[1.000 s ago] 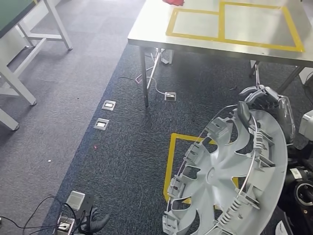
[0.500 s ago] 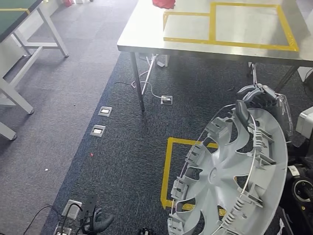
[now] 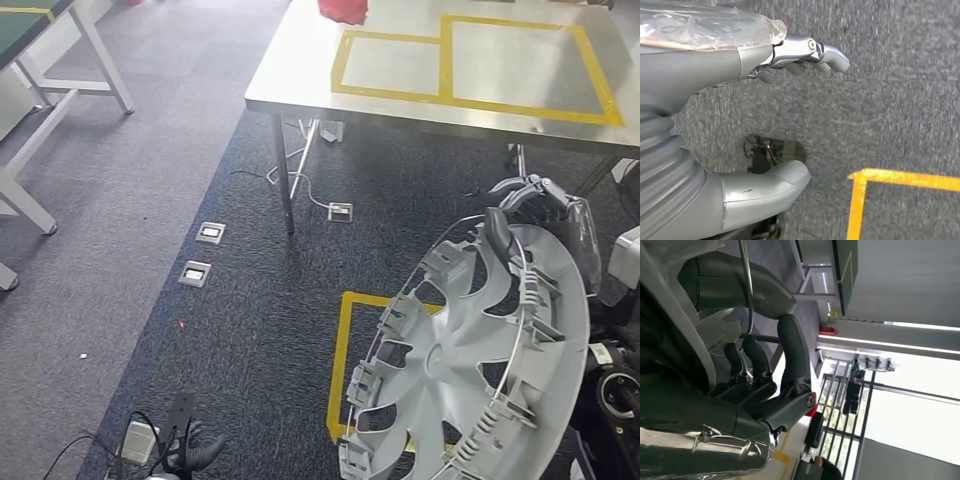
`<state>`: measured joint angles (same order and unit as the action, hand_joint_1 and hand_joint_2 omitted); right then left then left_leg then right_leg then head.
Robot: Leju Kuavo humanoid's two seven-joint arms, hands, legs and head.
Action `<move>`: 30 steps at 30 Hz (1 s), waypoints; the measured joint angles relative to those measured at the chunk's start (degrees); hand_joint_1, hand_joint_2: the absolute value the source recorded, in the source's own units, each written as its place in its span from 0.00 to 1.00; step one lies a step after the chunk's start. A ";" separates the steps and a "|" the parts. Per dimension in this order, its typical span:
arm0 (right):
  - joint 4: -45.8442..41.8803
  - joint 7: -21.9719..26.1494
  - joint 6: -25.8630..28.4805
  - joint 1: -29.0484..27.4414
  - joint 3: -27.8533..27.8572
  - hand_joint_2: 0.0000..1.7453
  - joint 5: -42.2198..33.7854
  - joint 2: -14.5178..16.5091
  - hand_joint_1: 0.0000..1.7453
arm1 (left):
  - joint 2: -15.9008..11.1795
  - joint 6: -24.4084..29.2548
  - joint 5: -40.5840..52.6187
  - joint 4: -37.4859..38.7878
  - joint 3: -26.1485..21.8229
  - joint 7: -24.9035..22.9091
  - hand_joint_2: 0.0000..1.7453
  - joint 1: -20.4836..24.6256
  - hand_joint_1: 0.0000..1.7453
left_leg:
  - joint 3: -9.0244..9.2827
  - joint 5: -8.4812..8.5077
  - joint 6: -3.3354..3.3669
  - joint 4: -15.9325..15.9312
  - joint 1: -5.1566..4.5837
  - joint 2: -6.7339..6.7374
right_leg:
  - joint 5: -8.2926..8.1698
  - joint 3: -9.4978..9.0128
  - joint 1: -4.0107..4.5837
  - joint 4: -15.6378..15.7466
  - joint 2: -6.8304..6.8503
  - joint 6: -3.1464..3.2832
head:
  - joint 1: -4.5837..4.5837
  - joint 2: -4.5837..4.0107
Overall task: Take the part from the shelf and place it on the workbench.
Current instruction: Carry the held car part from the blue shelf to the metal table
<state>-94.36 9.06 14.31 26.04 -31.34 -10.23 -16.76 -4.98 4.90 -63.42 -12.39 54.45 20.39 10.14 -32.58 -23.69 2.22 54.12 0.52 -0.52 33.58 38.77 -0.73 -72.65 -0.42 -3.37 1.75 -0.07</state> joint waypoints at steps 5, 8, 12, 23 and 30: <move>0.06 -0.08 -0.17 0.11 -0.03 1.00 0.01 -0.02 1.00 | 0.03 0.00 0.00 0.01 0.00 -0.02 1.00 0.08 0.00 | 2.64 -2.46 -0.90 0.50 -0.13 -0.29 | -10.72 -4.76 0.06 15.28 0.06 0.69 | -0.42 -0.01; 0.13 -0.13 -0.31 0.22 -0.09 1.00 0.01 -0.03 1.00 | -0.07 -0.01 -0.01 0.02 0.01 -0.03 1.00 0.32 0.00 | 2.27 -2.88 -1.56 0.68 -0.29 -0.23 | -9.89 -5.69 0.13 17.14 -0.02 1.58 | -0.24 0.00; 0.17 0.24 -0.34 0.44 -0.06 1.00 -0.01 -0.07 1.00 | -0.14 -0.16 0.10 0.02 0.00 -0.02 1.00 0.50 0.00 | -1.54 -6.16 -2.68 8.41 -0.10 0.01 | -9.40 -7.00 -0.18 18.01 0.06 2.59 | 0.24 0.00; 0.46 0.32 -0.34 0.33 -0.09 1.00 -0.02 -0.07 1.00 | -0.32 -0.37 0.16 0.02 0.02 -0.04 1.00 0.39 0.00 | -3.24 2.21 -1.63 0.93 -0.40 -0.03 | -5.56 -10.78 0.17 18.38 -0.30 1.24 | 0.79 0.00; 0.44 -0.12 -0.34 0.35 -0.10 1.00 -0.33 -0.09 1.00 | -0.28 -0.36 0.08 0.02 0.02 -0.04 1.00 0.21 0.00 | -0.37 0.19 0.01 0.17 -0.07 -0.03 | 0.53 -1.01 -0.01 0.52 0.02 -0.05 | 0.14 0.00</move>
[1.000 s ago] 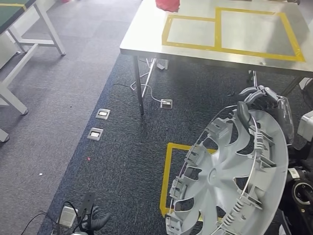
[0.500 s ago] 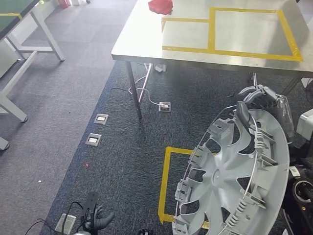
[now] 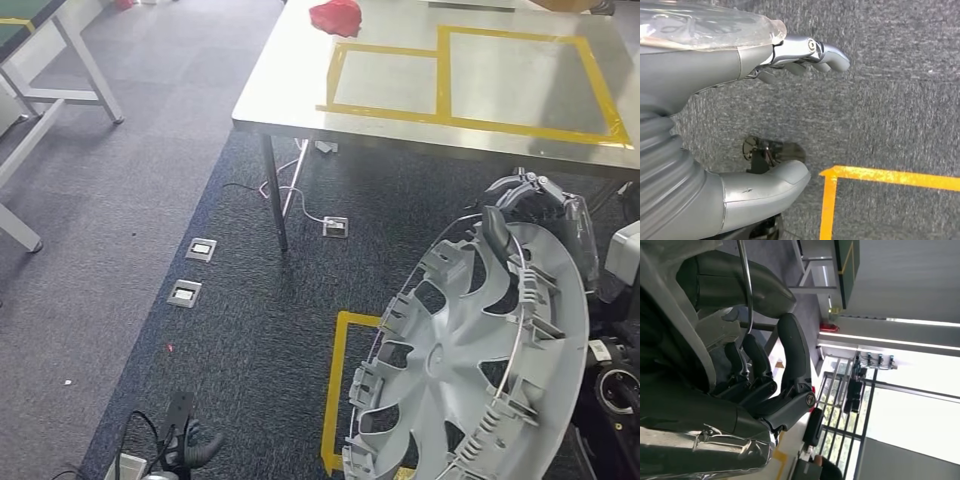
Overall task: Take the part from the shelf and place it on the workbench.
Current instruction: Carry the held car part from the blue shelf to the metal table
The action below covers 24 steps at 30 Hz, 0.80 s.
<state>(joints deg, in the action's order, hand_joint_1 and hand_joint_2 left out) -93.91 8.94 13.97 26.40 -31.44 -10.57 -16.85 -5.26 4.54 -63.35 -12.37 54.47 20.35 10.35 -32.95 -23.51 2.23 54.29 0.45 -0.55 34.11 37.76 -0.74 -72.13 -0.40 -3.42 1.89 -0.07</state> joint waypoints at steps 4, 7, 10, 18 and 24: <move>0.05 -0.21 0.00 -0.02 -0.04 1.00 -0.20 0.00 1.00 | 0.14 0.00 -0.08 0.00 0.00 0.00 1.00 -0.22 0.00 | 2.59 -1.96 -0.45 0.20 -0.09 -0.34 | -9.24 -1.82 0.08 9.62 0.02 0.39 | -0.31 -0.01; 0.08 -0.25 0.00 0.14 -0.10 1.00 -0.25 0.00 1.00 | 0.20 0.00 -0.09 0.00 0.00 0.00 1.00 -0.20 0.00 | 2.83 -2.75 -1.21 0.55 -0.34 -0.41 | -11.07 -4.47 0.34 16.03 -0.04 1.17 | -0.40 -0.01; 0.04 -0.26 -0.01 0.25 -0.16 1.00 -0.25 -0.04 1.00 | 0.16 0.00 -0.12 0.00 0.00 0.00 1.00 -0.22 0.00 | 2.54 -3.27 -1.95 1.19 -0.35 -0.23 | -10.65 -5.28 0.00 17.14 -0.11 1.88 | -0.19 0.00; 0.10 0.03 -0.20 0.78 -0.59 1.00 -0.55 -0.05 1.00 | 0.11 -0.01 -0.51 0.00 -0.01 0.00 1.00 -0.50 0.00 | -7.65 -2.02 -3.19 12.64 0.23 0.12 | -8.58 -8.24 -0.30 17.79 -0.08 2.63 | 0.73 0.00; 0.29 0.44 -0.24 1.71 -1.07 1.00 -1.25 -0.06 1.00 | 0.08 -0.01 -0.83 0.00 -0.02 0.04 1.00 -0.56 0.00 | -2.90 2.05 -1.64 0.70 -0.02 0.05 | -6.62 -9.47 0.13 17.99 -0.22 0.98 | 0.57 0.00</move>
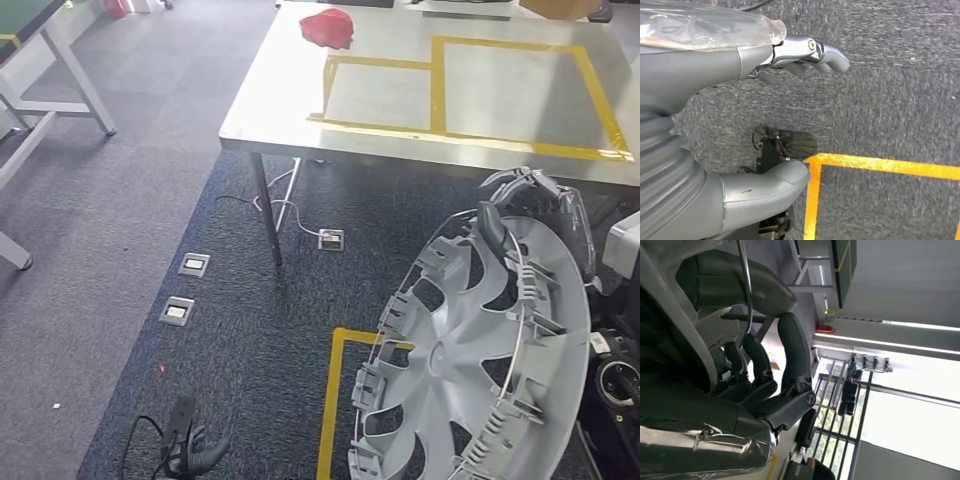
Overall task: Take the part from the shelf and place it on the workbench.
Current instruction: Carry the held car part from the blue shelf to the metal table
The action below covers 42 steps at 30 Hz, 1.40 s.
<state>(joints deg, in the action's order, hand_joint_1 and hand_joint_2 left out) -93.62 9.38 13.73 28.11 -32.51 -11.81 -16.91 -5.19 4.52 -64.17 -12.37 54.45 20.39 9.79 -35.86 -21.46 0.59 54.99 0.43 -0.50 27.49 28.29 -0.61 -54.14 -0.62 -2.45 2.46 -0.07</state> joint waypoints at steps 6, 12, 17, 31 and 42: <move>0.27 0.19 0.09 0.17 -0.14 1.00 -0.07 -0.01 1.00 | -0.02 0.02 -0.04 0.00 -0.02 0.04 1.00 -0.11 0.00 | 2.11 -1.56 1.68 -0.44 -0.02 -0.04 | 6.38 8.72 -0.20 -16.91 0.27 -0.96 | -0.72 0.00; 0.55 0.44 0.60 -0.11 -0.21 1.00 -0.01 -0.04 1.00 | 0.24 0.02 0.22 0.00 -0.02 0.23 1.00 -0.12 0.00 | 5.00 -3.89 1.29 -0.34 -0.46 -0.40 | -4.74 5.72 0.65 -3.25 0.32 0.80 | -1.14 0.00; -0.17 0.08 1.49 -1.48 0.50 1.00 0.83 -0.19 1.00 | 0.26 -0.01 1.04 0.00 0.02 0.19 1.00 0.11 0.00 | 4.57 -4.97 0.02 0.87 -0.59 -0.13 | -4.21 3.63 0.43 -0.02 0.29 1.68 | -1.06 -0.01; -3.02 -3.66 2.35 -2.89 2.85 1.00 2.71 -0.83 1.00 | 0.30 -0.07 1.78 -0.01 0.02 -0.05 1.00 0.54 0.00 | 0.19 -0.43 -0.11 -0.04 0.29 0.10 | 0.45 -0.70 0.13 0.29 -0.07 0.09 | -0.64 0.00; -3.13 -3.78 2.69 -3.23 4.62 1.00 3.23 -1.32 1.00 | 0.33 -0.15 2.21 -0.01 0.04 -0.53 1.00 0.74 0.00 | 5.61 -4.48 0.86 -0.35 0.09 -0.32 | -4.04 6.53 0.09 -5.69 0.28 -0.22 | -1.13 0.00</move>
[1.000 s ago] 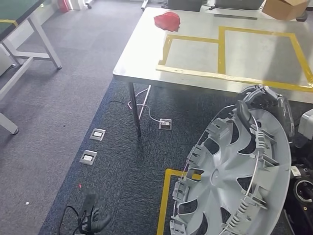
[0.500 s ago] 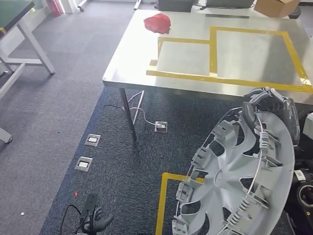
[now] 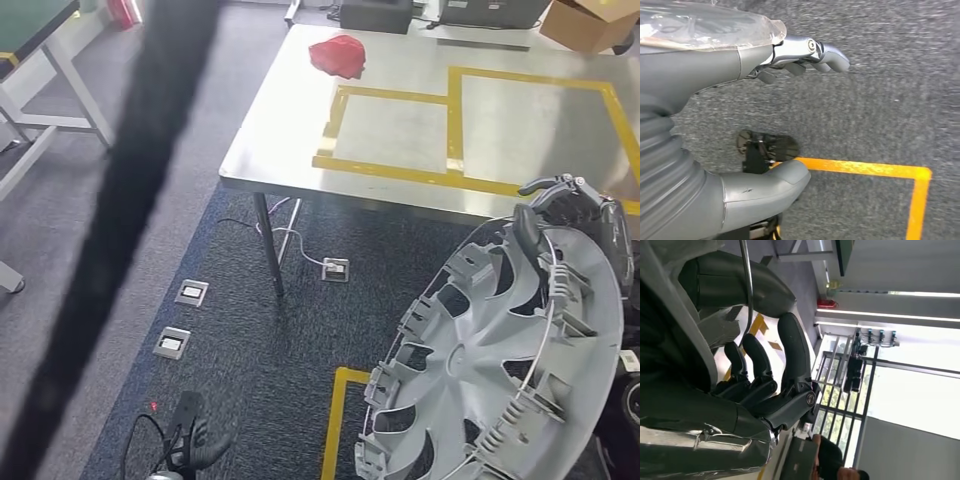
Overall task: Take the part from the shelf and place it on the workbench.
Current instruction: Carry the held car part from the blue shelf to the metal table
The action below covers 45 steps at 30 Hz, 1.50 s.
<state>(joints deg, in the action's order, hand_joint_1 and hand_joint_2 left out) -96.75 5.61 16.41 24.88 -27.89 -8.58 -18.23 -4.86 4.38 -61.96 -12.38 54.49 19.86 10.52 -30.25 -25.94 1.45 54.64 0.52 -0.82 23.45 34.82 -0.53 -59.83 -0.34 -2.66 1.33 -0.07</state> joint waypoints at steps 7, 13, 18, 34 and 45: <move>-0.19 0.12 0.00 -0.22 0.73 1.00 0.20 -0.16 1.00 | -0.05 -0.01 0.11 0.01 0.00 -0.20 1.00 0.46 0.00 | -2.75 -2.74 -1.77 5.29 -0.19 0.38 | 0.77 -3.13 -0.31 5.28 -0.09 1.80 | 0.15 0.00; -0.21 0.15 0.07 -0.85 0.83 1.00 0.23 -0.22 1.00 | -0.03 -0.01 0.15 0.01 0.00 -0.28 1.00 0.26 0.00 | -10.52 -0.50 -1.86 13.44 -0.07 0.45 | 2.55 -5.35 -0.21 5.34 -0.32 2.33 | 0.41 0.00; -0.63 0.18 0.22 -0.81 1.20 1.00 0.23 -0.25 1.00 | -0.07 -0.01 0.17 0.01 0.00 -0.31 1.00 0.46 0.00 | -5.87 4.47 -0.62 0.78 -0.60 0.38 | 4.16 -6.24 0.18 5.32 -0.53 1.24 | 0.29 0.00; -1.61 0.10 0.46 -1.57 2.18 1.00 0.56 -0.72 1.00 | 0.27 -0.01 0.21 -0.01 0.00 -0.40 1.00 0.47 0.00 | -0.56 -0.01 -0.54 0.13 -0.50 0.32 | 0.99 -2.51 0.08 4.64 0.01 0.84 | -0.10 0.00; -1.58 1.18 -0.70 -1.16 1.66 1.00 0.32 -0.74 1.00 | -0.30 0.13 -0.66 -0.01 0.00 0.02 1.00 -0.12 0.00 | -8.32 3.08 -1.08 6.87 -0.32 0.44 | 3.47 -5.97 -0.02 5.33 -0.21 2.08 | 0.60 0.00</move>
<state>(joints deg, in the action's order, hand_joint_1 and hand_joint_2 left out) -98.33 6.79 15.72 23.72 -26.23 -8.26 -18.97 -5.16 4.50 -62.63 -12.39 54.49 19.88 10.40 -38.56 -22.85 0.38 61.52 0.20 -0.37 26.92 28.85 -0.54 -54.50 -0.55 -0.58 1.92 -0.07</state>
